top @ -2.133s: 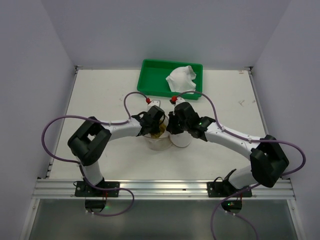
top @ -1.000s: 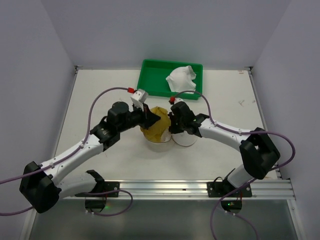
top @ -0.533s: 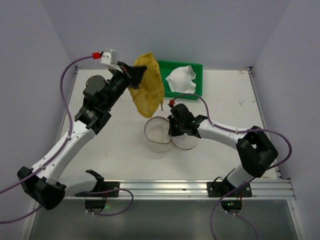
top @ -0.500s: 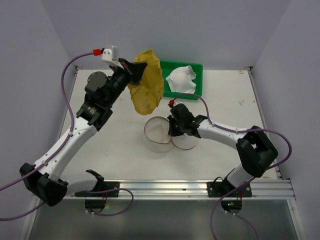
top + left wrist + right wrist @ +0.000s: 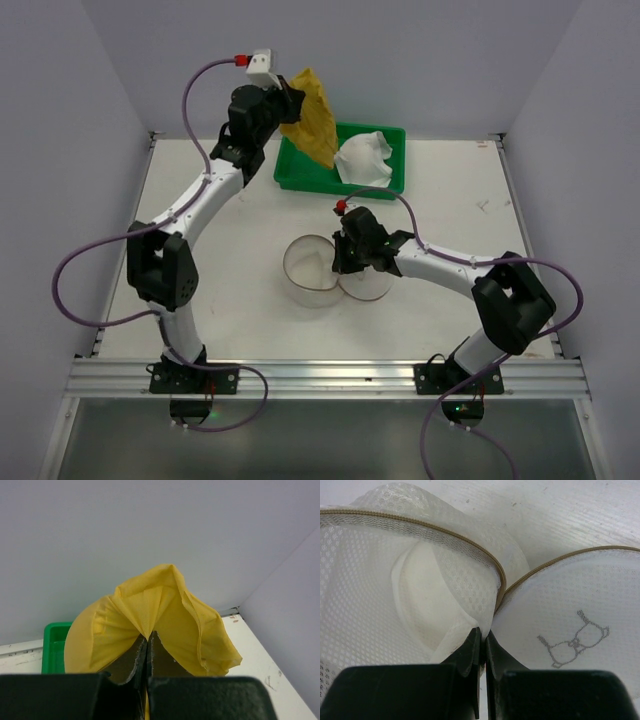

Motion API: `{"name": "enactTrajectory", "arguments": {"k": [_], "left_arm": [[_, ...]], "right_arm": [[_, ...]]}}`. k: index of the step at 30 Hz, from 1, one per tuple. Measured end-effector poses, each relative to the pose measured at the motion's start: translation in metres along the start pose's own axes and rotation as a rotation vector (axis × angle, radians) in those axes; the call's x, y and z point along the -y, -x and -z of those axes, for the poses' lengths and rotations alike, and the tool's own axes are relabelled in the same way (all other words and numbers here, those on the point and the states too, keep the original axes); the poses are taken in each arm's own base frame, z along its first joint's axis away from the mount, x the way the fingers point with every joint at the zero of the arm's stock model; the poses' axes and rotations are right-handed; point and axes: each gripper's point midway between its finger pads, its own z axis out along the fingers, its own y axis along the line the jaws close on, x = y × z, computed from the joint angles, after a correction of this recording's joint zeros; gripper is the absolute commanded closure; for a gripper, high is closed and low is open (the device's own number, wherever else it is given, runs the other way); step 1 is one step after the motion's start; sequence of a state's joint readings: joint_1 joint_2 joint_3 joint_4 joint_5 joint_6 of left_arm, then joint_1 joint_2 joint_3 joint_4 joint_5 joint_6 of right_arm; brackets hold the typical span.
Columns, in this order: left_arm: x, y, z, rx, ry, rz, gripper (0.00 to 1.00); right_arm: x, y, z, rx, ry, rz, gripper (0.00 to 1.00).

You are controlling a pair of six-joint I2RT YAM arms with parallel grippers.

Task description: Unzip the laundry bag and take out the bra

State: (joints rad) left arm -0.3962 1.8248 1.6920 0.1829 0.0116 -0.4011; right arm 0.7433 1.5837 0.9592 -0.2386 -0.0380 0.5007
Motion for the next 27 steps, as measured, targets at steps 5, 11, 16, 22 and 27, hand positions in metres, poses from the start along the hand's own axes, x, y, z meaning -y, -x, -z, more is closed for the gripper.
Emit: {"name": "enactTrajectory", "arguments": {"k": [5,11,16,22,27], "left_arm": [[-0.026,-0.029,-0.043,-0.014,0.003,0.020,1.00],[-0.057,-0.109,-0.078,-0.098,0.027,0.071,1.00],[-0.096,-0.205,-0.090,-0.214,0.093,0.097,1.00],[-0.122,-0.267,-0.087,-0.303,0.142,0.117,0.92],[-0.123,-0.267,-0.086,-0.302,0.145,0.112,0.36]], "right_arm": [[-0.001,-0.002,-0.001,-0.004,0.012,0.002,1.00],[-0.003,-0.005,-0.004,-0.019,0.026,0.004,1.00],[-0.002,-0.009,-0.008,-0.036,0.024,0.006,1.00],[-0.003,-0.009,-0.008,-0.036,0.030,0.010,1.00],[-0.003,-0.009,-0.008,-0.037,0.031,0.011,1.00]]}}
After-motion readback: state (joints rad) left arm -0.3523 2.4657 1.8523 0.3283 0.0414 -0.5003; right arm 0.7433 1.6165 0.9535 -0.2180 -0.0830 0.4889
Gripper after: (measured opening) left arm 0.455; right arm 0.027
